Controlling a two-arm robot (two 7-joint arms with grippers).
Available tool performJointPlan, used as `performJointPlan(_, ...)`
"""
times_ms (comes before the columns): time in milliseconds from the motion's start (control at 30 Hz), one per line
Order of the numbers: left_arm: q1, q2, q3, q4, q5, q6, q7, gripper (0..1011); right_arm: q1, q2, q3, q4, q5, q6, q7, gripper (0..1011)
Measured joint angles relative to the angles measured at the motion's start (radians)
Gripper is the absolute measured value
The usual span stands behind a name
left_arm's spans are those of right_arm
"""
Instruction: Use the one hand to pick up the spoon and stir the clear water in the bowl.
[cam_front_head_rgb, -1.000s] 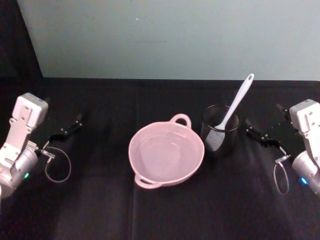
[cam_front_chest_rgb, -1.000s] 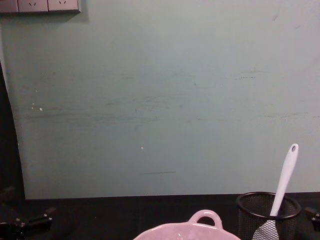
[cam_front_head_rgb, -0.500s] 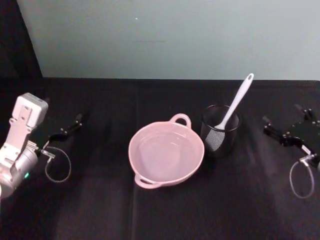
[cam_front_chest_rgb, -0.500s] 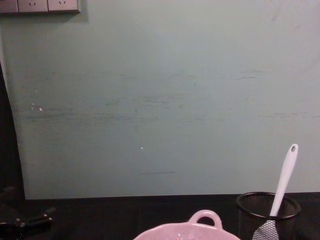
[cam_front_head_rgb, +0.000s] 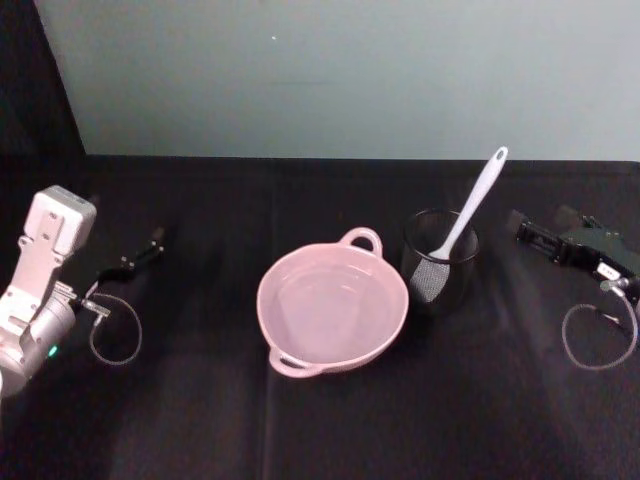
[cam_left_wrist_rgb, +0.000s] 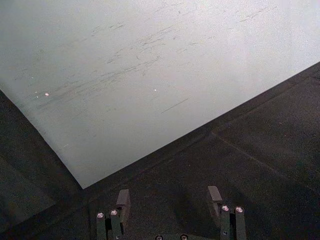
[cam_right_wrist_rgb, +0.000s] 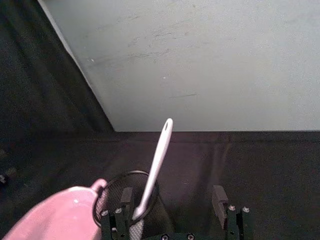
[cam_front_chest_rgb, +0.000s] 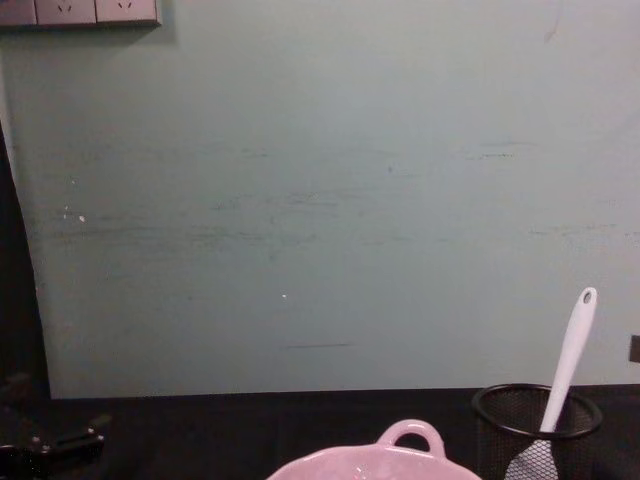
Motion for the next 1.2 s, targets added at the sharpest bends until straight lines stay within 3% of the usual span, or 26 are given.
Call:
performJointPlan(200, 0.0, 0.0, 0.0, 0.0, 0.0, 0.0, 0.0, 1011, 0.07, -0.046, -0.019, 0.071, 0.081, 0.052, 0.023, 1003)
performJointPlan(333, 0.0, 0.0, 0.0, 0.0, 0.0, 0.0, 0.0, 1011, 0.115, -0.078, -0.037, 0.122, 0.107, 0.062, 0.022, 1002)
performJointPlan(800, 0.0, 0.0, 0.0, 0.0, 0.0, 0.0, 0.0, 1011, 0.235, -0.146, -0.119, 0.263, 0.081, -0.017, 0.029, 1003)
performJointPlan(1200, 0.0, 0.0, 0.0, 0.0, 0.0, 0.0, 0.0, 1011, 0.241, -0.151, -0.125, 0.273, 0.074, -0.028, 0.03, 979)
